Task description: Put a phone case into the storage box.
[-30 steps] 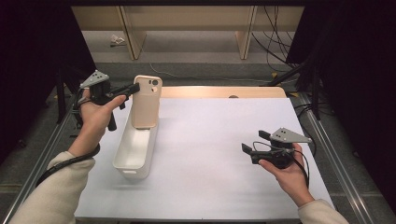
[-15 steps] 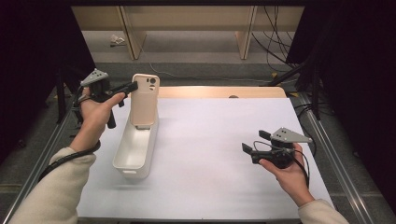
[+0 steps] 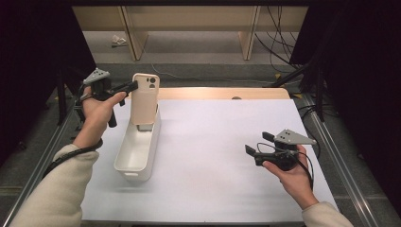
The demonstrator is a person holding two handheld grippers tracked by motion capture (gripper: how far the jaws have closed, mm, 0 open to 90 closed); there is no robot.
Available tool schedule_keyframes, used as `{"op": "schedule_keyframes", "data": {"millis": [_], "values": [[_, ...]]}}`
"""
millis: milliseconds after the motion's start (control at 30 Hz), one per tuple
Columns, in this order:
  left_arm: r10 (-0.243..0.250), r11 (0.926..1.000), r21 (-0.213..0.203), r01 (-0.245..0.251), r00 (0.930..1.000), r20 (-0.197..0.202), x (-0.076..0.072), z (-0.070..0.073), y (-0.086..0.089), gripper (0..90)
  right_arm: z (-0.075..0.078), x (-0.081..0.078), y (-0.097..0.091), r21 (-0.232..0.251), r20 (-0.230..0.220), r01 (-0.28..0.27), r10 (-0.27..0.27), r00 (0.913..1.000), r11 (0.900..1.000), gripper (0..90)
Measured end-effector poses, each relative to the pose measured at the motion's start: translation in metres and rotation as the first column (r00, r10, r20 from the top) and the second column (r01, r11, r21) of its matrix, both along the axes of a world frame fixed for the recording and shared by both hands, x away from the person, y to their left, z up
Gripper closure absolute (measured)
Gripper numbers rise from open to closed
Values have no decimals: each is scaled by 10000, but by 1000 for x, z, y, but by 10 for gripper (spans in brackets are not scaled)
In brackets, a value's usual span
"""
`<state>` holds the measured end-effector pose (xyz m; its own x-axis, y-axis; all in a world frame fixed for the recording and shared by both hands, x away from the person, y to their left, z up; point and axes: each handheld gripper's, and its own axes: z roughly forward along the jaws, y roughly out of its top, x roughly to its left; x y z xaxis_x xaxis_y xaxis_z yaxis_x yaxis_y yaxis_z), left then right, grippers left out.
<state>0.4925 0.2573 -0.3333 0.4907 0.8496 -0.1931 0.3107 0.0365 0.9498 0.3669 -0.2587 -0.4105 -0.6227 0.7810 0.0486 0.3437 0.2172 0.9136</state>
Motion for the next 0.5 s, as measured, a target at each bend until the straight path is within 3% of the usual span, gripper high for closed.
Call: {"op": "schedule_keyframes", "data": {"millis": [500], "values": [[351,9992,223,-346,9991,-239,13,-11,8,820,0,0,-1,10,-21,23,-23,10000,10000,162]]}}
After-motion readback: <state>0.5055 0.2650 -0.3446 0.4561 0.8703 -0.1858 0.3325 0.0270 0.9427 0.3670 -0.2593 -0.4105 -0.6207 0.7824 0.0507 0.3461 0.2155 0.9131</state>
